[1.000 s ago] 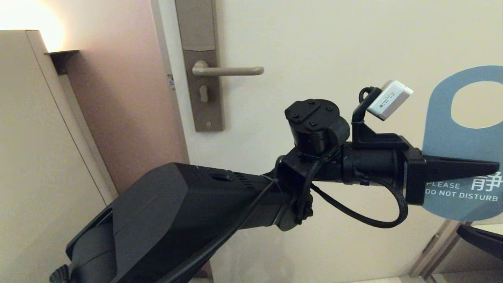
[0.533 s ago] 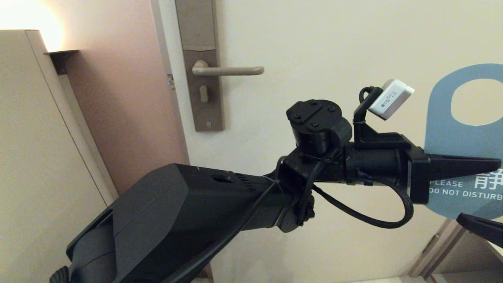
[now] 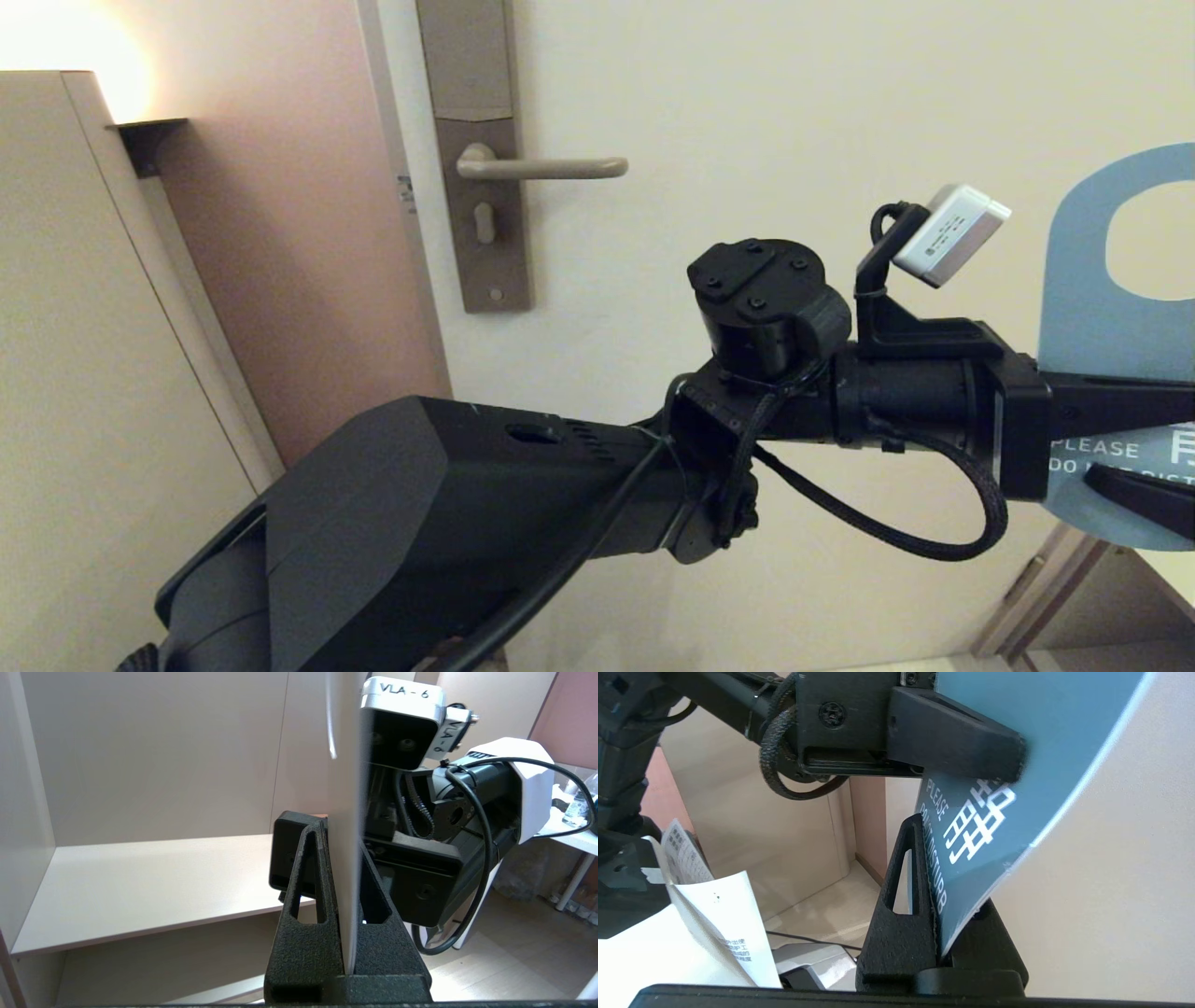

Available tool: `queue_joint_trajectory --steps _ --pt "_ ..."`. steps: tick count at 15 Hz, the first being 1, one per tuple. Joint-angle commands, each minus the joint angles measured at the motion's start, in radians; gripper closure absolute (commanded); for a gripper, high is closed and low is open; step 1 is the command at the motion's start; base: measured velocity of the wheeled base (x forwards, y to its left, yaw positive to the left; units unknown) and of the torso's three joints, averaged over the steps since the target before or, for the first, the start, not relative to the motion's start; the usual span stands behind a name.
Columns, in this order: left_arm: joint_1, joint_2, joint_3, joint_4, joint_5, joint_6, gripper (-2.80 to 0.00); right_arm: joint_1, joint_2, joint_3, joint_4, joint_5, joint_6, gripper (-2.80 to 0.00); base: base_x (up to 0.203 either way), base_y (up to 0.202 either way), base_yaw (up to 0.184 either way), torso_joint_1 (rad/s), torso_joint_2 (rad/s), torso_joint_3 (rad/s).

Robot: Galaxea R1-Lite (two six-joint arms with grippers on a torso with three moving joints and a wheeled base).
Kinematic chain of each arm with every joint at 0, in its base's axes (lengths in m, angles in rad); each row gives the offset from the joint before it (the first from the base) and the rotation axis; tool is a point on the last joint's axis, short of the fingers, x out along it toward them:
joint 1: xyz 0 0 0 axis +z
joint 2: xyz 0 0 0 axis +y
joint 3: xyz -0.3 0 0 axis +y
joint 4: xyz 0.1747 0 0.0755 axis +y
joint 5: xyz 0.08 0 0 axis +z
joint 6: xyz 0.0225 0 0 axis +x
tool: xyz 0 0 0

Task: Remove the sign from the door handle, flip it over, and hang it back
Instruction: Hand it to the other hand

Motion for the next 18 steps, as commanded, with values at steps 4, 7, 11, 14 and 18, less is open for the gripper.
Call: queue_joint_trajectory --steps 4,7,11,14,18 --pt "0.0 0.006 0.002 -0.005 -0.003 -0.002 0.0 0.001 -0.001 0.002 -0.003 0.007 -0.002 0.0 0.0 0.0 0.0 0.0 0.0 0.0" --pt "0.0 0.007 0.001 -0.005 -0.003 0.001 0.0 0.001 0.001 0.002 -0.003 0.007 -0.002 0.0 0.0 0.0 0.0 0.0 0.0 0.0" --pt "0.0 0.01 0.005 -0.028 -0.005 -0.006 -2.8 0.001 -0.004 0.011 -0.003 0.007 -0.002 0.0 0.0 0.0 0.0 0.0 0.0 0.0" --pt "0.0 0.014 0.005 -0.059 -0.006 -0.042 -2.8 0.001 -0.008 0.011 -0.003 0.007 -0.002 0.0 0.0 0.0 0.0 0.0 0.0 0.0" --pt "0.0 0.019 0.006 -0.091 -0.009 -0.06 -2.8 0.001 -0.012 0.016 -0.003 0.008 -0.002 0.0 0.0 0.0 0.0 0.0 0.0 0.0"
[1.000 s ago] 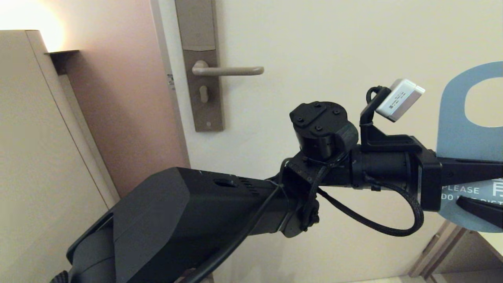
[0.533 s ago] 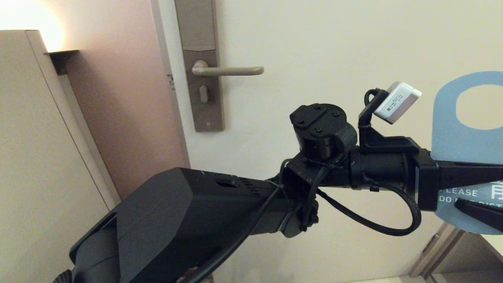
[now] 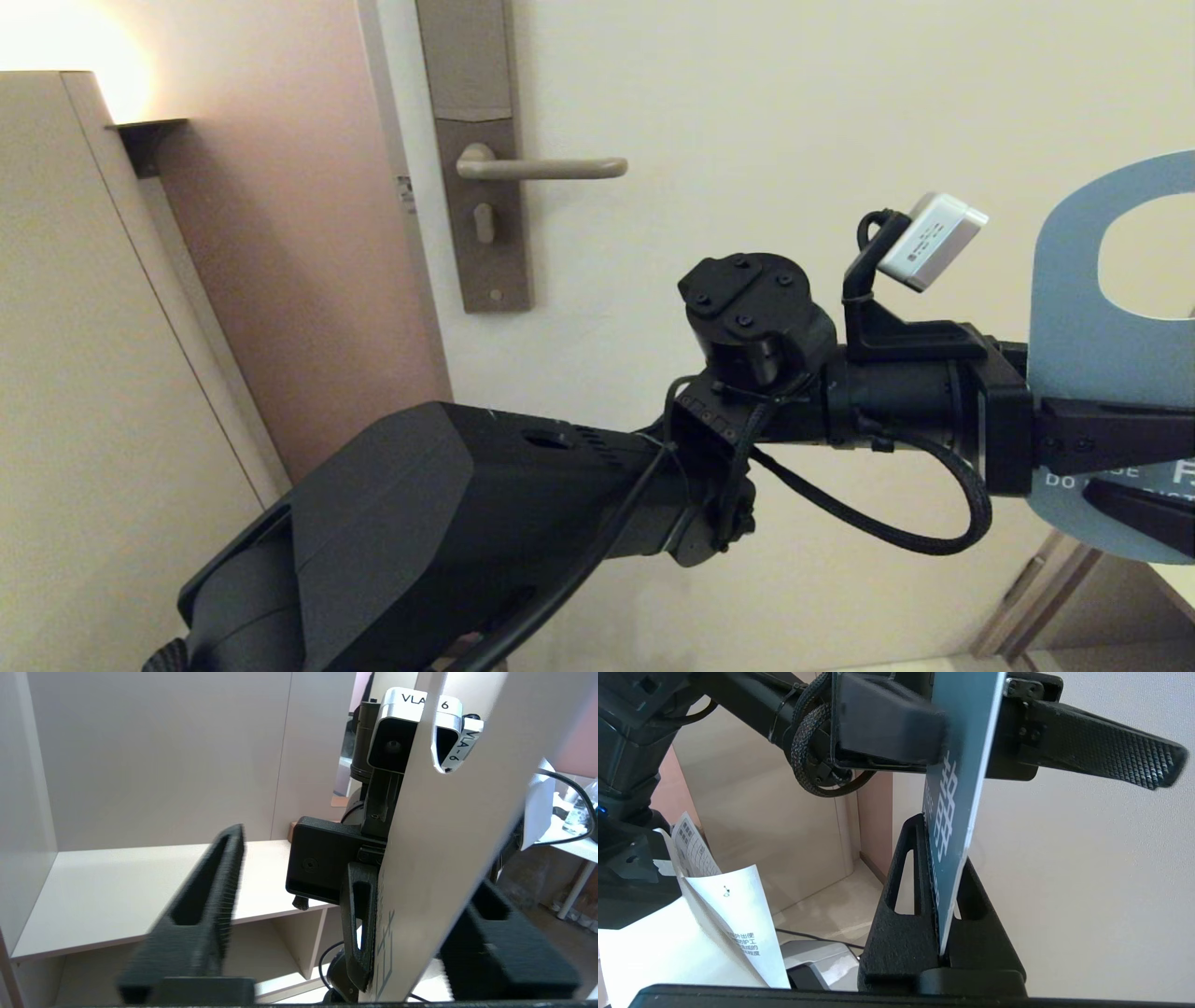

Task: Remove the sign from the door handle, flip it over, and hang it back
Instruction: Hand it to the other hand

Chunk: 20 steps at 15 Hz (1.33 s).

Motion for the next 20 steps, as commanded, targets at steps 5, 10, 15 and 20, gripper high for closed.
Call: queue_joint_trajectory --steps 5,10,15,20 --pt "0.016 -0.002 0.001 -0.009 -0.014 -0.004 -2.8 0.0 -0.002 0.001 -0.001 0.003 0.0 0.0 0.0 0.0 0.0 0.0 0.0 0.0" --pt "0.036 -0.005 0.019 -0.039 -0.017 -0.005 -2.8 -0.001 0.003 0.001 -0.001 0.003 0.0 0.0 0.0 0.0 0.0 0.0 0.0 0.0" --pt "0.068 -0.028 0.062 -0.072 -0.031 -0.004 -2.8 -0.001 0.003 0.007 -0.001 0.001 0.0 0.0 0.0 0.0 0.0 0.0 0.0 0.0" --pt "0.105 -0.068 0.085 -0.099 -0.068 -0.006 -2.8 -0.001 0.005 0.007 -0.001 0.0 -0.002 0.0 0.0 0.0 0.0 0.0 0.0 0.0"
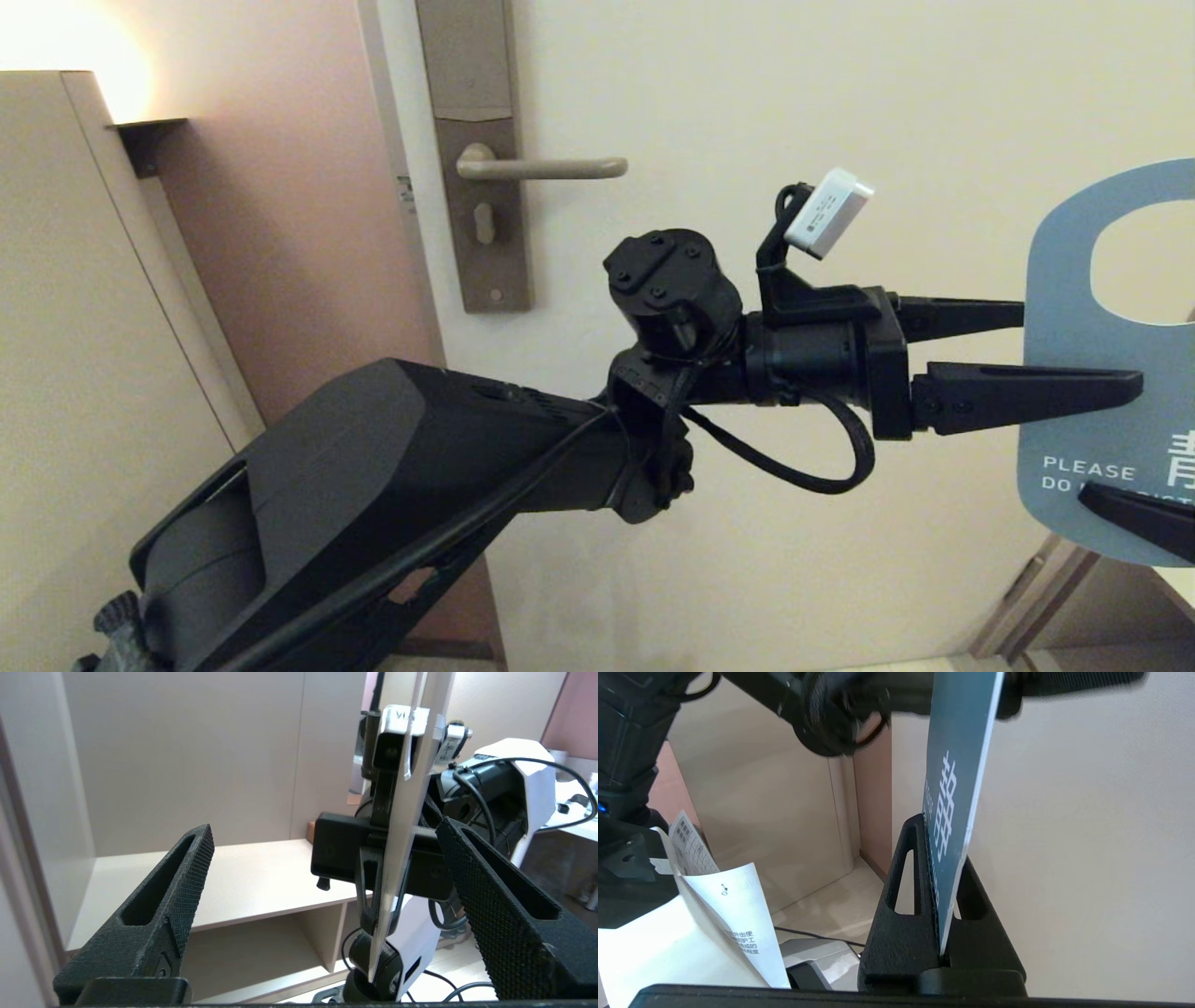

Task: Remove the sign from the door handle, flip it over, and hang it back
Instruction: Hand it to the other hand

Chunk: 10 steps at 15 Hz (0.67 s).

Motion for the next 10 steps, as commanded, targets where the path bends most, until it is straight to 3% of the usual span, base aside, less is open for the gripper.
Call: queue_joint_trajectory --steps 1,5,10 --pt "0.013 -0.028 0.002 -0.007 -0.006 -0.003 -2.8 0.001 0.002 0.0 -0.002 0.004 0.0 0.0 0.0 0.0 0.0 0.0 0.0 0.0" --pt "0.036 -0.057 0.003 -0.007 -0.011 -0.002 -2.8 0.001 0.002 0.001 -0.002 0.002 -0.001 0.0 0.0 0.0 0.0 0.0 0.0 0.0" --pt "0.092 -0.104 0.013 -0.005 -0.087 -0.002 -2.8 0.001 -0.001 0.023 -0.002 0.001 -0.004 0.0 0.0 0.0 0.0 0.0 0.0 0.0"
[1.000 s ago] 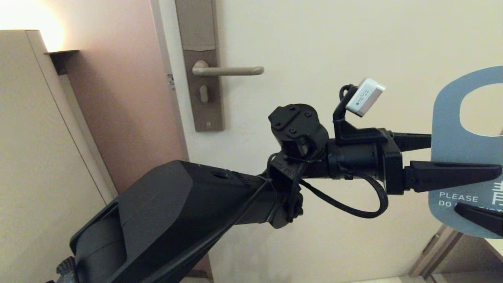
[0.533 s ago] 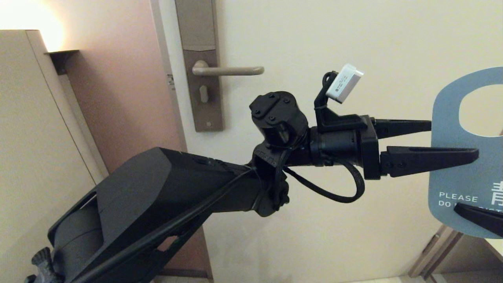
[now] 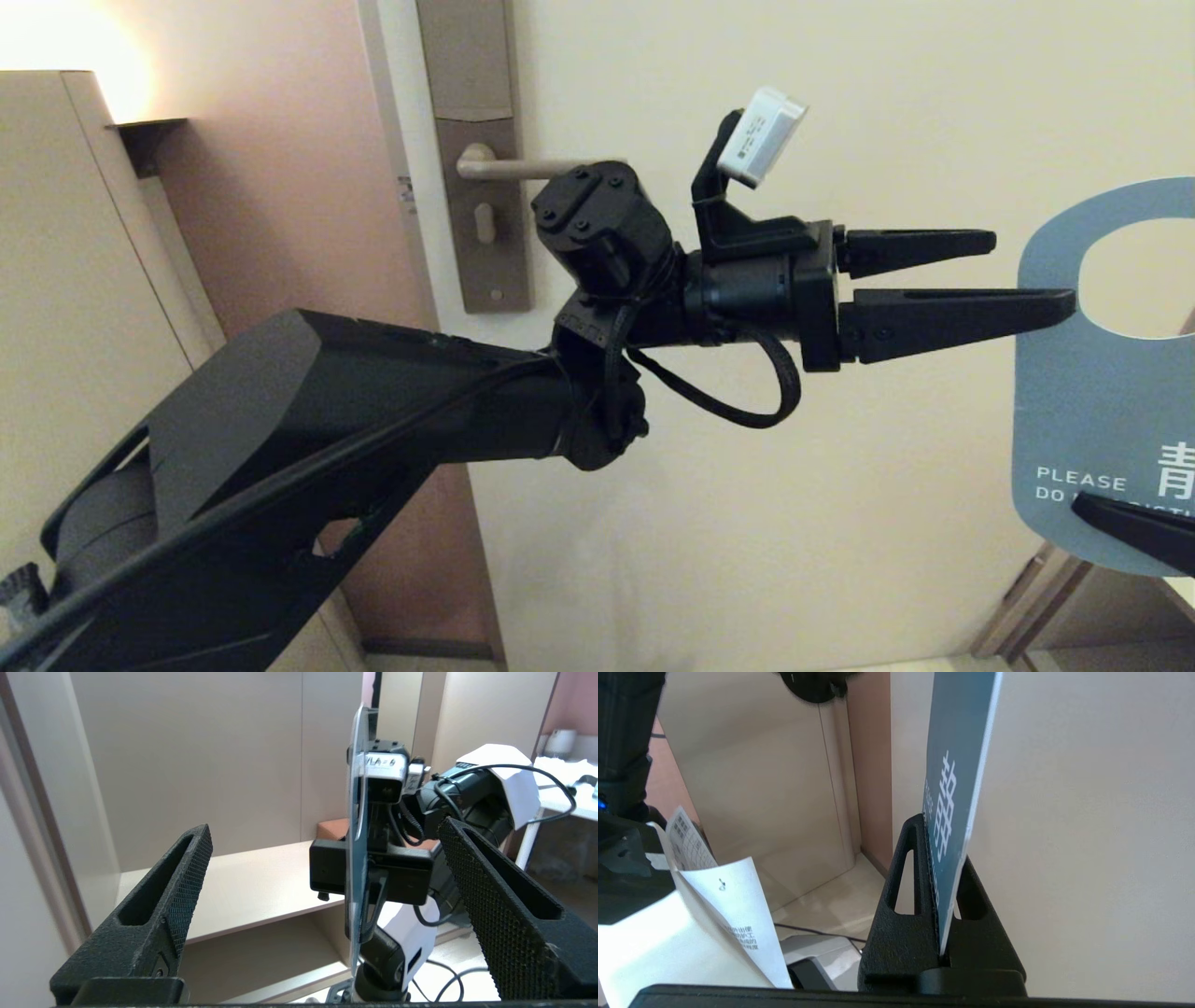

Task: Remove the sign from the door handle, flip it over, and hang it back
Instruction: Hand it to the other hand, then hang the sign back with the other side facing out

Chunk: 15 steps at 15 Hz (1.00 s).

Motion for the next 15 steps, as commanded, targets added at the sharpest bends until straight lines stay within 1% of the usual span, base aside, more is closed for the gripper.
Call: queue_joint_trajectory --steps 1,6,13,14,15 --pt "0.023 -0.038 0.012 -0.005 -0.017 -0.004 -2.8 0.0 0.0 0.005 -0.002 0.004 -0.001 0.0 0.0 0.0 0.0 0.0 0.0 0.0" --pt "0.029 -0.084 0.06 -0.006 -0.024 -0.004 -2.8 0.0 0.0 0.01 -0.002 0.003 -0.002 0.0 0.0 0.0 0.0 0.0 0.0 0.0" --pt "0.021 -0.081 0.059 -0.009 -0.023 0.002 -2.8 0.0 -0.002 0.013 -0.002 0.002 -0.002 0.0 0.0 0.0 0.0 0.0 0.0 0.0" --pt "0.02 -0.08 0.057 -0.01 -0.021 0.003 -1.57 0.0 -0.002 0.012 -0.002 0.002 -0.002 0.0 0.0 0.0 0.0 0.0 0.0 0.0" --pt "0.02 -0.08 0.058 -0.01 -0.021 0.005 0.0 0.0 -0.002 0.013 -0.003 0.002 -0.002 0.0 0.0 0.0 0.0 0.0 0.0 0.0"
